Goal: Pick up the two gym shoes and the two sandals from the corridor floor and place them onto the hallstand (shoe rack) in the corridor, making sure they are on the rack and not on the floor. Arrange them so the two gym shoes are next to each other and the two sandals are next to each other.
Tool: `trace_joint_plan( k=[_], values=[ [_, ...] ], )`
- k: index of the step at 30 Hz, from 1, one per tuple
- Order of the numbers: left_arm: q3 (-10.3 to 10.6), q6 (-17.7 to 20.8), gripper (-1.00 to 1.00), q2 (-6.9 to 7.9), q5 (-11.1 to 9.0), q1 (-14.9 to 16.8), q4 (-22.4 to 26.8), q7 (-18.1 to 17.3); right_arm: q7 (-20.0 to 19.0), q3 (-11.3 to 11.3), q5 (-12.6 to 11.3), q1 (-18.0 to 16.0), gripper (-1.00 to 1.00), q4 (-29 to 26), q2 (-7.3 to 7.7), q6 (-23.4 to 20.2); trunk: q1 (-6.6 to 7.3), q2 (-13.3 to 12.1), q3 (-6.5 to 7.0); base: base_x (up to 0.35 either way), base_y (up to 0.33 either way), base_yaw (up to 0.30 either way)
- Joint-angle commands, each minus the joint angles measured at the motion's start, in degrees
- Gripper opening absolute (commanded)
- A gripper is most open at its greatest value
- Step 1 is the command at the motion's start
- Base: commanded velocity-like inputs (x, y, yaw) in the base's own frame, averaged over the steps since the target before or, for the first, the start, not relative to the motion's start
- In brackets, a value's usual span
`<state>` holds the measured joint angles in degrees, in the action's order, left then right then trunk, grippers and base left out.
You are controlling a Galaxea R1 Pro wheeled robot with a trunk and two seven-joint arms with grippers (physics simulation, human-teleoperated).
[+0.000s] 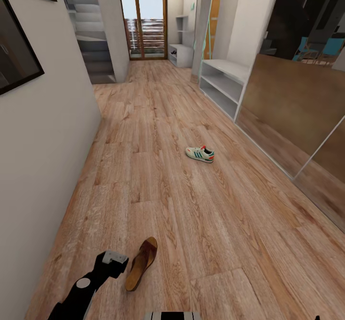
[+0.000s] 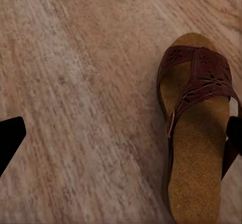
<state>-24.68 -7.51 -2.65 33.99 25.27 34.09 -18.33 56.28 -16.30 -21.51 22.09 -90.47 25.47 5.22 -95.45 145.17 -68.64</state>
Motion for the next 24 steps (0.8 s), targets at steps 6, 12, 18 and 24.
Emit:
trace_joint_plan(
  k=[6,12,18,24],
  values=[
    [-0.2,0.4,1.00,-0.20,1.4,1.1,-2.3,0.5,-0.1,-0.1,-0.5,0.0,1.00,-0.1,-0.01,1.1,0.01,0.0,-0.04,0.000,0.000,0.000],
    [-0.1,0.6,1.00,-0.28,1.7,1.5,-3.1,0.9,-0.2,-0.2,-0.5,0.0,1.00,-0.2,-0.06,1.3,0.01,0.0,-0.04,0.000,0.000,0.000],
    [0.1,0.7,1.00,-0.42,1.8,1.7,-3.7,1.1,-0.4,-0.2,-0.5,0.0,1.00,-0.1,-0.13,1.4,0.01,0.0,-0.04,0.000,0.000,0.000],
    [0.2,0.7,1.00,-0.46,1.9,1.8,-4.0,1.2,-0.5,-0.3,-0.5,0.0,1.00,-0.1,-0.15,1.4,0.01,0.0,-0.04,0.000,0.000,0.000]
  ],
)
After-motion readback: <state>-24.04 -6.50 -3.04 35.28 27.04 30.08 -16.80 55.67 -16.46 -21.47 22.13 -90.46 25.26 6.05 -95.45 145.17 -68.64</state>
